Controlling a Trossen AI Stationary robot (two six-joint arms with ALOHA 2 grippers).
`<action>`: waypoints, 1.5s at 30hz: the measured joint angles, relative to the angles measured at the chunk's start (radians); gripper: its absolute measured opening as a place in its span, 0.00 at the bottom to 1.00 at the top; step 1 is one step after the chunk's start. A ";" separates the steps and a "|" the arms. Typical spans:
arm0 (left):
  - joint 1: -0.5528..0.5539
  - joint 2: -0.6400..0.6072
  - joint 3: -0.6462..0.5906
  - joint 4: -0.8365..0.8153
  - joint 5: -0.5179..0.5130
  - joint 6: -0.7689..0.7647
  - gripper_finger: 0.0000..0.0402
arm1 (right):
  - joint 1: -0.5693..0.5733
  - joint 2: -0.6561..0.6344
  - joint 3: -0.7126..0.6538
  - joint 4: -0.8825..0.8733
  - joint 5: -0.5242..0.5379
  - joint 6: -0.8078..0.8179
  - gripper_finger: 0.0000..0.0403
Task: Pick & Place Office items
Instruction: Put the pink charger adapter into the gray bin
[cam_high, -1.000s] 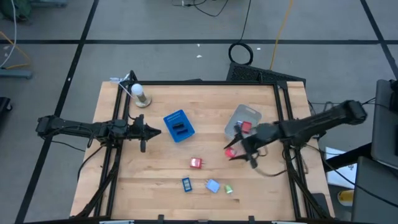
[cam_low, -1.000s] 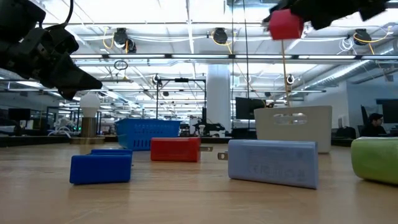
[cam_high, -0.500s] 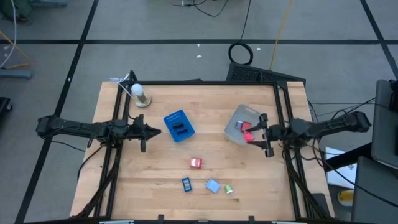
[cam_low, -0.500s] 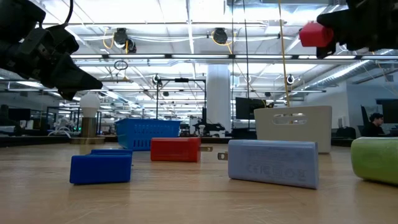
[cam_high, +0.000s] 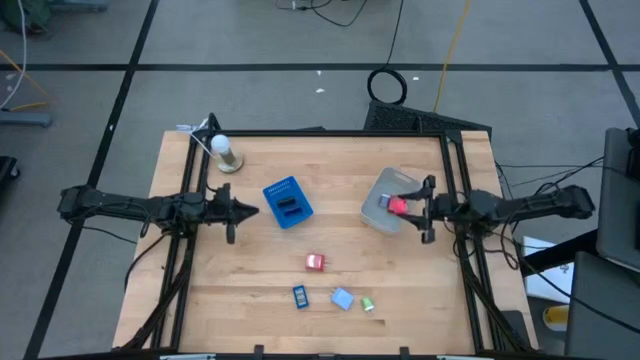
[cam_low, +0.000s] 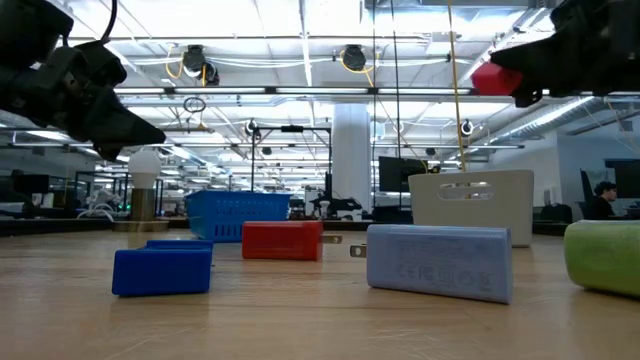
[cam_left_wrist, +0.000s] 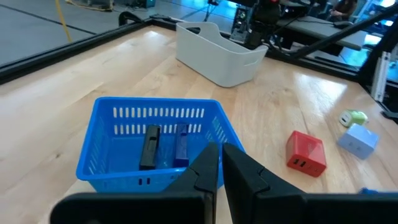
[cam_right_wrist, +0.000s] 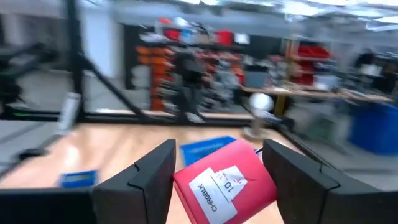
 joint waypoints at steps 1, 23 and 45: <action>0.000 0.000 0.000 0.003 -0.007 -0.001 0.05 | -0.006 0.028 0.016 -0.012 0.016 0.000 0.52; 0.000 0.000 0.000 -0.001 -0.010 -0.037 0.05 | -0.291 0.692 0.315 -0.494 0.224 0.155 0.52; 0.000 0.000 0.000 -0.005 -0.004 -0.031 0.05 | -0.305 0.784 0.316 -0.552 0.144 0.190 0.57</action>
